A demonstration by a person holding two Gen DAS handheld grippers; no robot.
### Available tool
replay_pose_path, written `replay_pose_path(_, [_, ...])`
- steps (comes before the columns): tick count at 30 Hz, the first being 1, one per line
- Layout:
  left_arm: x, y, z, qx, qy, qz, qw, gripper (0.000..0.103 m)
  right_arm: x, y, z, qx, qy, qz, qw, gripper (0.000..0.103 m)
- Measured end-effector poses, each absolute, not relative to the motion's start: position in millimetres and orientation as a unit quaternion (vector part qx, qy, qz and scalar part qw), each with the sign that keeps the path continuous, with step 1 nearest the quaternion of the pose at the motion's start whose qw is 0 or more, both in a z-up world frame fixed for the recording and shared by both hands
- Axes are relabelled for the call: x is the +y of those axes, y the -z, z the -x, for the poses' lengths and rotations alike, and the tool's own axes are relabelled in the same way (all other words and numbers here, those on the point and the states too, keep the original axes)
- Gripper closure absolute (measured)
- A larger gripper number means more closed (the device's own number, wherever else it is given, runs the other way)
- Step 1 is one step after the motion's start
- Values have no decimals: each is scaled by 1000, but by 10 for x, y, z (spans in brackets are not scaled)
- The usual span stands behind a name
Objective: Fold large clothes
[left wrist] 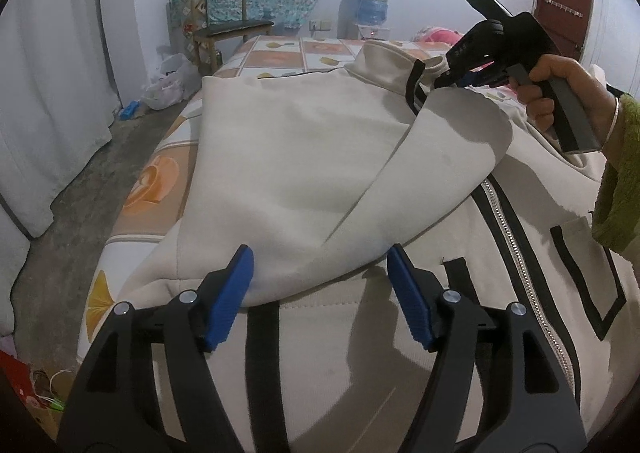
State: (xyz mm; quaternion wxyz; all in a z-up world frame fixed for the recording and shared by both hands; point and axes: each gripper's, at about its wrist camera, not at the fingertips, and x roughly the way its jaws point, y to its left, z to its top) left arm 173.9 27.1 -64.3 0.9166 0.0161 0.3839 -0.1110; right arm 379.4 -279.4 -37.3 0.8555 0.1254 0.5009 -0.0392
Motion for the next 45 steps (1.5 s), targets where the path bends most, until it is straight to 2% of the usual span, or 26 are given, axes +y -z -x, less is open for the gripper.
replay_pose_path(8, [298, 640, -1730, 384, 115, -7, 916, 38, -2775, -194, -3284, 433, 8, -120, 893, 92])
replay_pose_path(14, [398, 504, -1628, 369, 131, 29, 920, 38, -2811, -791, -2119, 345, -59, -102, 931, 91])
replay_pose_path(16, [405, 405, -1539, 351, 143, 34, 925, 38, -2840, -824, -1729, 334, -75, -97, 935, 91])
replay_pose_path(19, [378, 263, -1425, 325, 160, 38, 931, 38, -2894, -629, -1126, 357, -103, -106, 922, 88])
replay_pose_path(23, [295, 177, -1421, 318, 166, 36, 933, 38, -3030, -208, -603, 406, -66, -143, 900, 74])
replay_pose_path(27, [205, 181, -1521, 336, 156, 36, 928, 37, -3294, 132, -314, 409, -59, -276, 868, 73])
replay_pose_path(28, [186, 203, -1550, 343, 153, 35, 926, 36, -3339, 191, -264, 403, -51, -300, 863, 68])
replay_pose_path(29, [170, 231, -1566, 351, 149, 33, 924, 36, -3362, 228, -237, 397, -41, -315, 861, 59])
replay_pose_path(31, [126, 336, -1639, 376, 137, 27, 916, 36, -3365, 267, -231, 392, -26, -330, 859, 52])
replay_pose_path(34, [95, 514, -1704, 409, 122, 21, 904, 32, -3260, 338, -285, 407, 3, -317, 857, 43])
replay_pose_path(36, [53, 565, -1696, 408, 119, 6, 905, 30, -3208, 380, -326, 420, 22, -295, 858, 42])
replay_pose_path(38, [-14, 572, -1689, 412, 120, -10, 903, 19, -3164, 427, -362, 430, 31, -274, 859, 36])
replay_pose_path(45, [-132, 621, -1694, 416, 100, -33, 903, 12, -3018, 566, -424, 456, 40, -224, 861, 28])
